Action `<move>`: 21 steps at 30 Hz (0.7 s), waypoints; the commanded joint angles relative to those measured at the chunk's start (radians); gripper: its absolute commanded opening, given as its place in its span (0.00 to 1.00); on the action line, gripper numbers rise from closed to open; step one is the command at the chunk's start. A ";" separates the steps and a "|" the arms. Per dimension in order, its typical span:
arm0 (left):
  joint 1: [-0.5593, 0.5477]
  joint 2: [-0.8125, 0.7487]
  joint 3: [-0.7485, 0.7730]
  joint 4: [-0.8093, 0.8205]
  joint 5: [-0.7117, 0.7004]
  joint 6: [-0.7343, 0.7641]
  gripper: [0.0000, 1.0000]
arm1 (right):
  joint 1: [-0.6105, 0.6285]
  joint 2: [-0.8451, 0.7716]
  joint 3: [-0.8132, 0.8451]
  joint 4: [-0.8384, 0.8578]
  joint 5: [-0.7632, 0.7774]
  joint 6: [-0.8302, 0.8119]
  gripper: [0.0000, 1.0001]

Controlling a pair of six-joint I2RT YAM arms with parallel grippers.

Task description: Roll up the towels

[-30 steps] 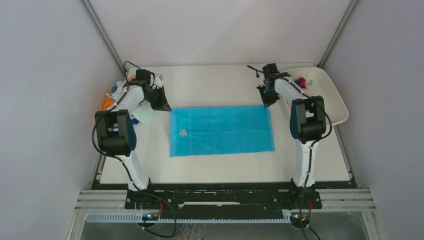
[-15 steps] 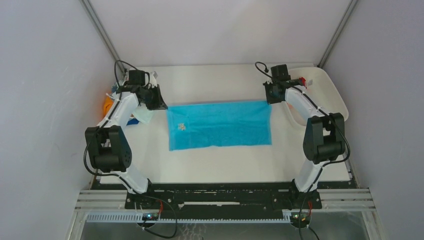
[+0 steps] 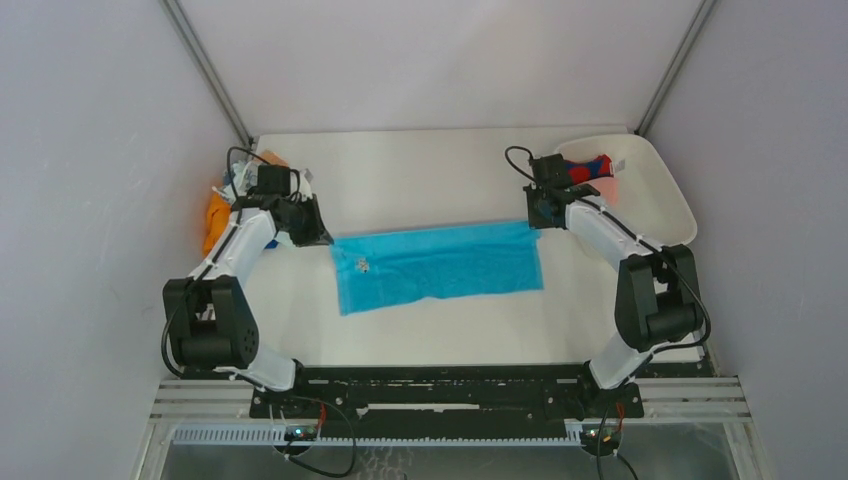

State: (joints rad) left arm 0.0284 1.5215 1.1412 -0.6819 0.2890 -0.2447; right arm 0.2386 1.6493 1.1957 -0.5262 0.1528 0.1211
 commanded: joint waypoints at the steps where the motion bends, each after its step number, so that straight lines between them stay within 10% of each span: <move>1: 0.023 -0.073 -0.035 0.007 -0.088 -0.007 0.00 | -0.002 -0.087 -0.021 0.038 0.151 0.052 0.00; 21: -0.031 0.031 0.224 -0.008 -0.174 0.080 0.00 | -0.033 -0.087 -0.021 0.276 0.157 -0.088 0.00</move>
State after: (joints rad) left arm -0.0113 1.5410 1.3037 -0.6937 0.2131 -0.2207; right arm 0.2481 1.5669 1.1656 -0.3168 0.2264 0.0875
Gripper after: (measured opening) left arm 0.011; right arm 0.016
